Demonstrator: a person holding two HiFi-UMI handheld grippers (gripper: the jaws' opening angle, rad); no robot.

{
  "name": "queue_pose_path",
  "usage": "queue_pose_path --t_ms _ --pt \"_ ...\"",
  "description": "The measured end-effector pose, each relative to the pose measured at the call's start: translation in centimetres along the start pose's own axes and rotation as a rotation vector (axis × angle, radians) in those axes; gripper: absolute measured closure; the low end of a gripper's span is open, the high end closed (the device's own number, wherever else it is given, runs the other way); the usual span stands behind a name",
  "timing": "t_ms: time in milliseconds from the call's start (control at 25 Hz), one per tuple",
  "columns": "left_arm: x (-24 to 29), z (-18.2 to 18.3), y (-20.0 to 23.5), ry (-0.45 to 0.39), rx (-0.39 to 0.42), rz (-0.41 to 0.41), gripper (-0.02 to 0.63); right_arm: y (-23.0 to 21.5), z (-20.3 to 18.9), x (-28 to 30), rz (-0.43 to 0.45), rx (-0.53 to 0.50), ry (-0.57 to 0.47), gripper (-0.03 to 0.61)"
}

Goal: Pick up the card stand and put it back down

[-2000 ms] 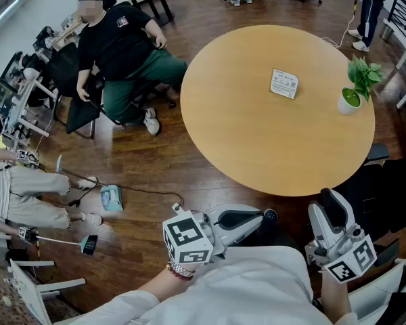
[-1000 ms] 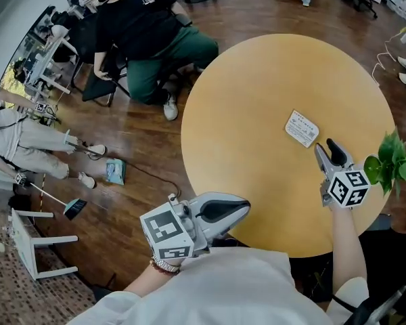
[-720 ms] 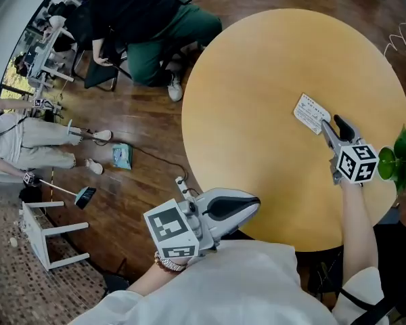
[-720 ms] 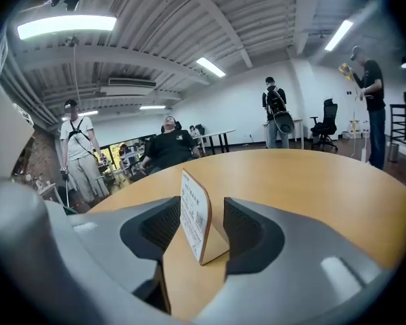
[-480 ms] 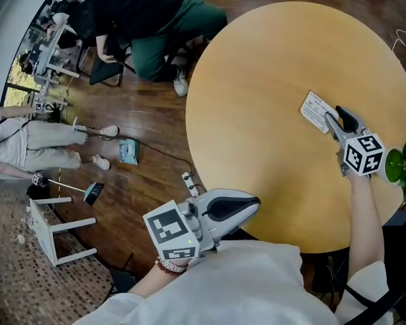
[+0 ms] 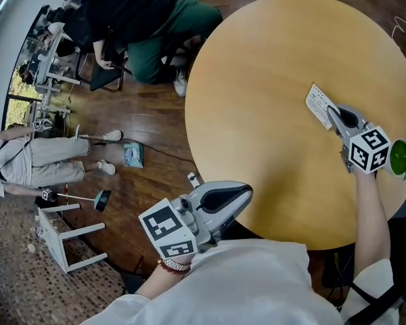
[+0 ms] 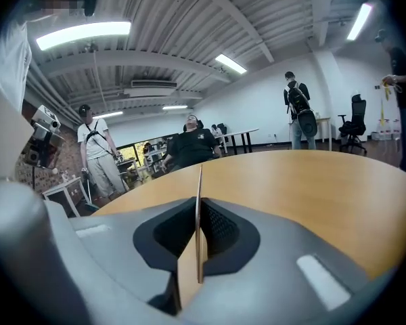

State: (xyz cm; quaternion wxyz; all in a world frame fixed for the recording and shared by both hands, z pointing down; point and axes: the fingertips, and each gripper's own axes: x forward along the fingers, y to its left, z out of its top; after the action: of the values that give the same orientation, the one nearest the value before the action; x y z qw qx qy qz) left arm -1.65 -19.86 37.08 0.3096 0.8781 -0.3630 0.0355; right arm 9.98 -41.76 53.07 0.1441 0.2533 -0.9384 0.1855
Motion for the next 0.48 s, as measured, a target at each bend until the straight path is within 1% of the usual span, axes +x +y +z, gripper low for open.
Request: queue_pose_path --t_ms 80,200,360,480 --pt "0.6 0.0 0.5 0.001 0.005 -0.012 0.614 0.3 0.5 -0.2 0.012 -0.012 -0.017 0.557" --pt "0.8 0.2 1.3 -0.005 0.019 -0.025 0.614 1.8 2.1 -1.2 0.022 0.004 -0.079 0.557" --pt "-0.4 -0.1 0.7 -0.036 0.049 -0.067 0.614 7.3 4.1 -5.9 0.031 0.019 -0.205 0.557" --pt "-0.7 -0.2 -0.1 -0.062 0.074 -0.114 0.614 10.6 5.3 -9.4 0.010 0.025 -0.275 0.557"
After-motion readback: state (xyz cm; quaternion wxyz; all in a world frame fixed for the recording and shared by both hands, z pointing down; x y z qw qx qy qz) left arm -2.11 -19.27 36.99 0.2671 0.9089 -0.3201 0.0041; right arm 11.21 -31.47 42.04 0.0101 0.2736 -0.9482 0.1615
